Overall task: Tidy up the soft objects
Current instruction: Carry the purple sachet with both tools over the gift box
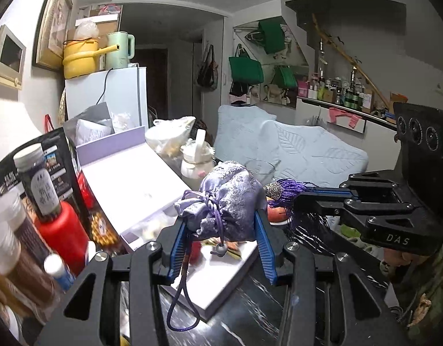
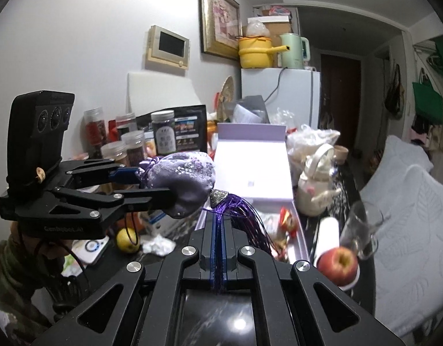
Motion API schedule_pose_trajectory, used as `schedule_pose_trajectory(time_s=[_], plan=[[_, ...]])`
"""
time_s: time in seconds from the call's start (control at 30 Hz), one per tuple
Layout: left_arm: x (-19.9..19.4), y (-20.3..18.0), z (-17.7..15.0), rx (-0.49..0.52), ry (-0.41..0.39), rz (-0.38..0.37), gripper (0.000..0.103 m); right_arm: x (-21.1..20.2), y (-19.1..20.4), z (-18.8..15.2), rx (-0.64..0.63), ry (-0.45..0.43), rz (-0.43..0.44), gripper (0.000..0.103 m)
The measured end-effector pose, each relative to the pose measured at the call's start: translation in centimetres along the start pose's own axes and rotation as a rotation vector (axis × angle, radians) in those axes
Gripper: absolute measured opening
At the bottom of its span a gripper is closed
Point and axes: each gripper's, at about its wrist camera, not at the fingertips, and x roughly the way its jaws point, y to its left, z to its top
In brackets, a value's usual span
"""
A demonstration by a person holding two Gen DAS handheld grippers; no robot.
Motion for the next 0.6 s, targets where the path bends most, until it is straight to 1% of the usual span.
schedule_pose_trajectory(time_s=[0.4, 0.53, 0.6], plan=[[6.1, 3.3, 2.4, -0.01, 0.008, 0.055, 0.044, 5.8, -3.5, 3.0, -0.035, -0.004, -0.01, 0.003], [8.7, 4.5, 3.6, -0.044, 0.016, 0.066, 0.044, 7.6, -4.9, 3.9, -0.034, -0.004, -0.009, 0.003], [10.1, 5.0, 3.9, -0.065, 0.034, 0.07, 0.044, 8.5, -5.3, 4.2, -0.046, -0.008, -0.025, 0.003]])
